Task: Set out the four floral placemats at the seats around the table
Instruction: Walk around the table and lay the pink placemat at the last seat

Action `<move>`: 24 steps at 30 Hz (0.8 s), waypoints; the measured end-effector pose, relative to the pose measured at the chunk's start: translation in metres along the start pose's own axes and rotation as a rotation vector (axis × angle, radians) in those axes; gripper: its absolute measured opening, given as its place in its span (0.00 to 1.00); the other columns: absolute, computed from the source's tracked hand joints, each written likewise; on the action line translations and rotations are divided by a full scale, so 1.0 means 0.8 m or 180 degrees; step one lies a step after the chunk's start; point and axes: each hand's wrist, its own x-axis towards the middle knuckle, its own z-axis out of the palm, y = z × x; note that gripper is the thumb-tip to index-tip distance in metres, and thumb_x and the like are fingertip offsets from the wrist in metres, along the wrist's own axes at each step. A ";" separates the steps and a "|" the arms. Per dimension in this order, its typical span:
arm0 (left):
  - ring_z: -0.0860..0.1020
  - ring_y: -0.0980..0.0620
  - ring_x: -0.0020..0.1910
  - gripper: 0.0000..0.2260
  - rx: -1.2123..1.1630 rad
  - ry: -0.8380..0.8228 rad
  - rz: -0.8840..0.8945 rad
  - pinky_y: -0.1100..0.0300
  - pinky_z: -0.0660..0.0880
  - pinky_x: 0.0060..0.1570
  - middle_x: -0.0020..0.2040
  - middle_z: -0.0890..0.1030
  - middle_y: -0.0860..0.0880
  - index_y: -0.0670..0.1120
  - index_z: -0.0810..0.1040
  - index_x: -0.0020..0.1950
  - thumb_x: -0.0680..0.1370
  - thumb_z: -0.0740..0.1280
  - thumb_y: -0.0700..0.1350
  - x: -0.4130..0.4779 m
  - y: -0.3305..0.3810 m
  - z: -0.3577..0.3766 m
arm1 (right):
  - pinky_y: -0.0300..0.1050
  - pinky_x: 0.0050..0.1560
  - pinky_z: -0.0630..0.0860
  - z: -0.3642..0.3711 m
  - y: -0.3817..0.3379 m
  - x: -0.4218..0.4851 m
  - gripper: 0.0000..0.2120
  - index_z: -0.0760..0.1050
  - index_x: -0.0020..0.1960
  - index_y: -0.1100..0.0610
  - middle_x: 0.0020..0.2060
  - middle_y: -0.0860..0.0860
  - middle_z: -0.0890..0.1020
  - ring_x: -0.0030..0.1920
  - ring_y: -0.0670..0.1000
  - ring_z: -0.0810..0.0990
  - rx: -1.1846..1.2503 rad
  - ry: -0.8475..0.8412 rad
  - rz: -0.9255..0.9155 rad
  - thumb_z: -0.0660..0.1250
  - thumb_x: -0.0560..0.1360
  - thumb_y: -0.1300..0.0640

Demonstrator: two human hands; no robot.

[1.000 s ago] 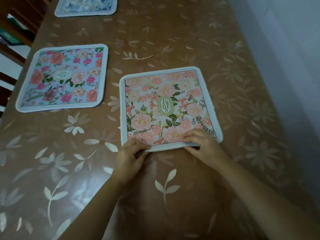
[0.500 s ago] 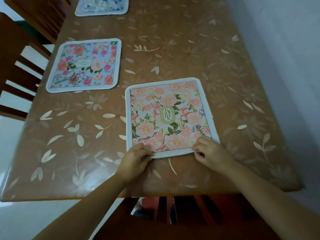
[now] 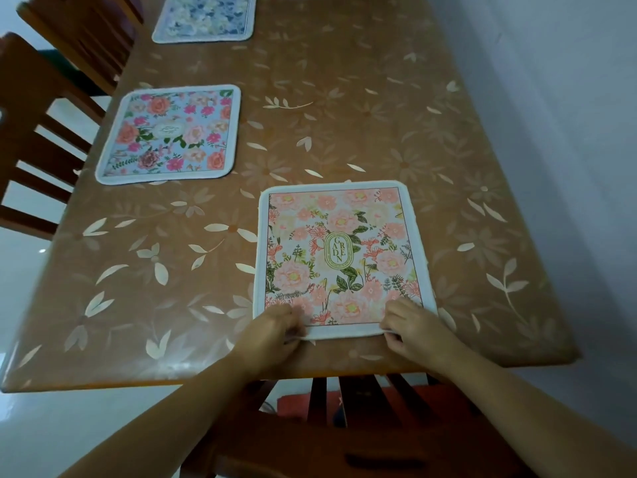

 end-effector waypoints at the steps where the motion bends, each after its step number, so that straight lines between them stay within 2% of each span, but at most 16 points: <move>1: 0.77 0.42 0.42 0.04 0.0039 -0.0046 0.0026 0.60 0.70 0.40 0.40 0.80 0.41 0.41 0.79 0.37 0.66 0.71 0.34 -0.001 0.000 0.001 | 0.43 0.30 0.75 0.000 0.000 -0.002 0.11 0.74 0.31 0.63 0.30 0.57 0.77 0.34 0.55 0.76 0.0013 -0.0049 -0.0026 0.75 0.56 0.73; 6: 0.78 0.43 0.39 0.07 -0.0043 -0.0003 0.0069 0.57 0.74 0.37 0.38 0.79 0.43 0.42 0.77 0.36 0.64 0.73 0.34 -0.002 -0.001 -0.001 | 0.48 0.32 0.78 -0.005 0.004 -0.005 0.08 0.76 0.35 0.64 0.34 0.58 0.78 0.35 0.57 0.79 0.0093 -0.0150 0.0013 0.75 0.60 0.70; 9: 0.78 0.44 0.37 0.06 -0.0111 -0.0055 0.0031 0.58 0.73 0.35 0.37 0.79 0.43 0.43 0.78 0.35 0.65 0.72 0.34 -0.005 -0.002 0.001 | 0.47 0.32 0.78 -0.006 0.002 -0.006 0.09 0.77 0.35 0.63 0.34 0.57 0.79 0.36 0.57 0.79 0.0098 -0.0175 0.0019 0.75 0.60 0.70; 18: 0.77 0.47 0.43 0.03 -0.0120 -0.0245 -0.0092 0.58 0.72 0.40 0.42 0.79 0.44 0.42 0.79 0.39 0.68 0.71 0.36 -0.006 -0.004 0.003 | 0.48 0.30 0.77 -0.004 -0.004 -0.006 0.09 0.74 0.33 0.65 0.32 0.59 0.78 0.34 0.58 0.78 0.0188 -0.0168 0.0089 0.73 0.59 0.74; 24: 0.73 0.54 0.45 0.05 -0.0060 -0.0434 -0.0146 0.63 0.68 0.42 0.45 0.78 0.48 0.45 0.78 0.40 0.68 0.71 0.39 -0.004 -0.011 0.007 | 0.45 0.30 0.76 -0.004 -0.007 -0.007 0.10 0.74 0.33 0.64 0.33 0.58 0.78 0.35 0.57 0.78 0.0155 -0.0191 0.0140 0.74 0.58 0.72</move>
